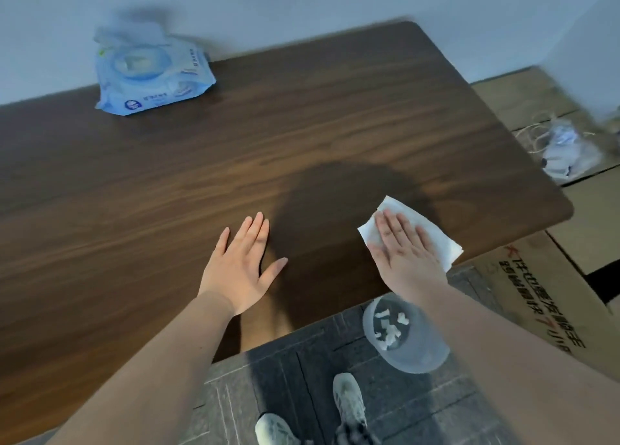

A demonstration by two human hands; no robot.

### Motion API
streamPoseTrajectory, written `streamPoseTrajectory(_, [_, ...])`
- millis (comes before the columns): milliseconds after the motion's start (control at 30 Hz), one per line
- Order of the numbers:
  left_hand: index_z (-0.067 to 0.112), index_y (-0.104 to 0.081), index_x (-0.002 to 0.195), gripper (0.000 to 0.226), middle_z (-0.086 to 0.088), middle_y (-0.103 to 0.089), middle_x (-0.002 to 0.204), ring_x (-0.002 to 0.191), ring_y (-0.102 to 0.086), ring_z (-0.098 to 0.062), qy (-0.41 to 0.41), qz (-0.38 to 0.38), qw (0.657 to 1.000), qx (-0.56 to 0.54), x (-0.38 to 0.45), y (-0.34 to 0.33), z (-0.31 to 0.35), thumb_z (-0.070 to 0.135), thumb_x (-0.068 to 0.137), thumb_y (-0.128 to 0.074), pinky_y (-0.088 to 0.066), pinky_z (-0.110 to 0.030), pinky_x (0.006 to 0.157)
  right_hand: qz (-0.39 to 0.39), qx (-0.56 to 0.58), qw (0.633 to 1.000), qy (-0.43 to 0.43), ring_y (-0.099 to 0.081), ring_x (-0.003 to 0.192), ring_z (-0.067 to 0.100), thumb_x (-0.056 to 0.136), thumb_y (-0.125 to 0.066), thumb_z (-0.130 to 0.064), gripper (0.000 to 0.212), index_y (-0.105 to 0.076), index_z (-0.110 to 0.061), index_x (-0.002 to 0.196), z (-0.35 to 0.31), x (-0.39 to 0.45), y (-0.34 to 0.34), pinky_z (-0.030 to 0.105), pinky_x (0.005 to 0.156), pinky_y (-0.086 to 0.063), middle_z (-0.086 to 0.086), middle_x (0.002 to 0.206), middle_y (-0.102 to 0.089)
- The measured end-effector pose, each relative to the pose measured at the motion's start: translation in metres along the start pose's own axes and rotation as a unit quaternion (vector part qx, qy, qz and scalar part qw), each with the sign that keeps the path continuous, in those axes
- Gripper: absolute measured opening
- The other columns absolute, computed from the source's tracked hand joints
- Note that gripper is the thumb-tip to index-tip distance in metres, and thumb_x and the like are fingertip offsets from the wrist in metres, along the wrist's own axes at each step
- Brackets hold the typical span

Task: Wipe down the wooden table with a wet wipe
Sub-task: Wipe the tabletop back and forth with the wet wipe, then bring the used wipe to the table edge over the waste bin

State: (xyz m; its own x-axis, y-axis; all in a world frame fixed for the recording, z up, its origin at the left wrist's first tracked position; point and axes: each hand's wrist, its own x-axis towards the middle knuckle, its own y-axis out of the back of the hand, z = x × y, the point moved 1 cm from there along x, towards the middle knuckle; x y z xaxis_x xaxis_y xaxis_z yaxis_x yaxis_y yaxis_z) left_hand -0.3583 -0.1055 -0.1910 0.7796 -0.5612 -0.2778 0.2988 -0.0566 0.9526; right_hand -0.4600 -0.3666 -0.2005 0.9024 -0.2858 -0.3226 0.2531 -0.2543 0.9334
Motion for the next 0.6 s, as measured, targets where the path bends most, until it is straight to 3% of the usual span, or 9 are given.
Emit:
streamPoseTrajectory(133, [0.025, 0.021, 0.139, 0.082, 0.009, 0.024, 0.147, 0.140, 0.021, -0.010, -0.037, -0.007, 0.999, 0.012, 0.034, 0.002, 0.052, 0.076, 0.076, 0.008, 0.009, -0.039, 0.117, 0.008, 0.012, 0.998, -0.056, 0.016, 0.144, 0.008, 0.098, -0.007, -0.048, 0.058, 0.013, -0.028, 0.149, 0.057, -0.001, 0.010, 0.030, 0.114, 0.015, -0.009, 0.159, 0.014])
streamPoseTrajectory(400, [0.022, 0.011, 0.148, 0.084, 0.010, 0.024, 0.147, 0.135, 0.023, -0.005, -0.157, -0.020, 0.987, 0.020, 0.091, 0.011, 0.153, 0.074, 0.083, -0.005, 0.014, -0.036, 0.114, 0.009, 0.030, 0.995, -0.094, 0.018, 0.144, 0.010, 0.096, -0.007, -0.052, 0.063, 0.014, -0.026, 0.149, 0.130, -0.005, 0.018, 0.030, 0.114, 0.015, -0.007, 0.159, 0.015])
streamPoseTrajectory(600, [0.022, 0.007, 0.149, 0.082, 0.009, 0.014, 0.155, 0.140, 0.017, -0.005, -0.210, 0.012, 0.978, 0.014, 0.133, 0.012, 0.231, 0.071, 0.084, -0.005, 0.008, -0.035, 0.117, 0.025, 0.049, 0.992, -0.117, 0.015, 0.145, 0.009, 0.098, -0.014, -0.053, 0.064, 0.011, -0.025, 0.149, 0.183, -0.002, 0.029, 0.027, 0.111, 0.016, -0.005, 0.160, 0.012])
